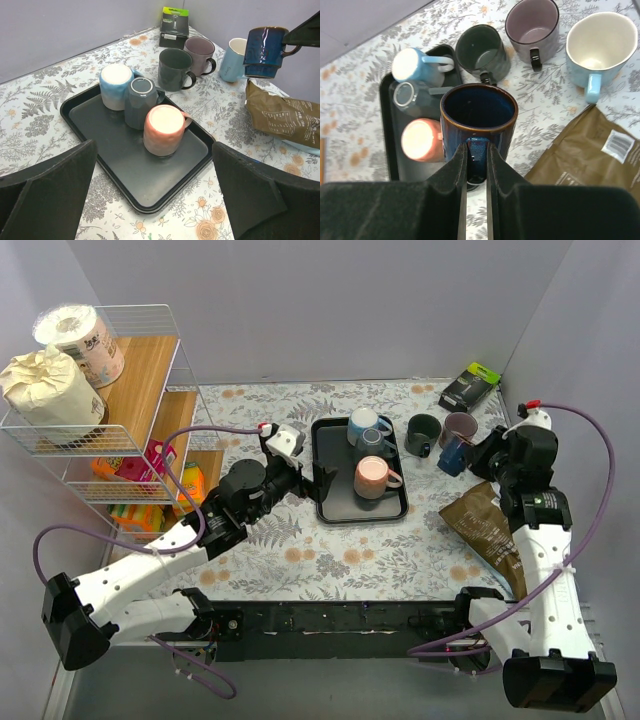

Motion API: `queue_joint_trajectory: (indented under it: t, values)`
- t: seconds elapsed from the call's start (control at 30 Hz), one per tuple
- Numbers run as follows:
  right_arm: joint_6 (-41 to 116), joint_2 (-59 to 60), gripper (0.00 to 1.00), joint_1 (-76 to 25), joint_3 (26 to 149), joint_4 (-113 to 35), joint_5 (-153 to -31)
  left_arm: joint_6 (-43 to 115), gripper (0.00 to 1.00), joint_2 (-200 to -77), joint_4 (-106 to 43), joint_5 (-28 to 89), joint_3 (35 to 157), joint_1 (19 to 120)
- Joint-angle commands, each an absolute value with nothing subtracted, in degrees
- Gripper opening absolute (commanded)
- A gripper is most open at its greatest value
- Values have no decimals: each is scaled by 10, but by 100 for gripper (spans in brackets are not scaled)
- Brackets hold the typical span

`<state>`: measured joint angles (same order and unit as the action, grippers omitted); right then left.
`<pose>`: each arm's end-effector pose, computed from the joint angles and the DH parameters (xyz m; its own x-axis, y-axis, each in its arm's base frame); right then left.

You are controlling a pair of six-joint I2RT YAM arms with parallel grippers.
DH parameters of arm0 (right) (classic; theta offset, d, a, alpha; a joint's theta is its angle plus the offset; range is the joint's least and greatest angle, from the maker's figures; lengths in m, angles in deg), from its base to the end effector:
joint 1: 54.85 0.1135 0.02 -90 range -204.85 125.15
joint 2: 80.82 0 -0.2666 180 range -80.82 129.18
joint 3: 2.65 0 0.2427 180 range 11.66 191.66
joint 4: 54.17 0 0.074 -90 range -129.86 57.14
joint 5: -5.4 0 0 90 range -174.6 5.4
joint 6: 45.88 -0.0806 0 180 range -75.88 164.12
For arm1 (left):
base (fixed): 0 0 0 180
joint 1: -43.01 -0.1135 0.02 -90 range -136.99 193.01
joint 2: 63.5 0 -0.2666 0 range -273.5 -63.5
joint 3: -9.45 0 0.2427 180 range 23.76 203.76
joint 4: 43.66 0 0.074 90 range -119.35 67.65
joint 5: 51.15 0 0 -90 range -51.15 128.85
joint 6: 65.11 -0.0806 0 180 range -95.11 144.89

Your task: Turn the mug right side up

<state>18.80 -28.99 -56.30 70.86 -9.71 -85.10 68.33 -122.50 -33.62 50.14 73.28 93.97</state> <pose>0.2233 -0.0049 0.3529 -0.3425 0.4365 -0.8320 0.1811 0.8996 0.3974 0.1867 -0.2052 0.3486 -0.4808 -0.4776 -0.7353 0.4246 0.6069 -0.6718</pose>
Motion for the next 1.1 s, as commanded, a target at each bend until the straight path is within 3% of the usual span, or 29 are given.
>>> queue_joint_trajectory:
  t: [0.0, 0.47, 1.07]
  values:
    - [279, -319, 1, -564, 641, -245, -826, 686, 98, -1229, -339, 489, 749, 942]
    - [333, -288, 1, -563, 466, -522, -763, 688, 98, -1262, -341, 480, 758, 942]
    - [359, -150, 1, -495, 429, -682, -698, 685, 98, -1289, -337, 483, 769, 942]
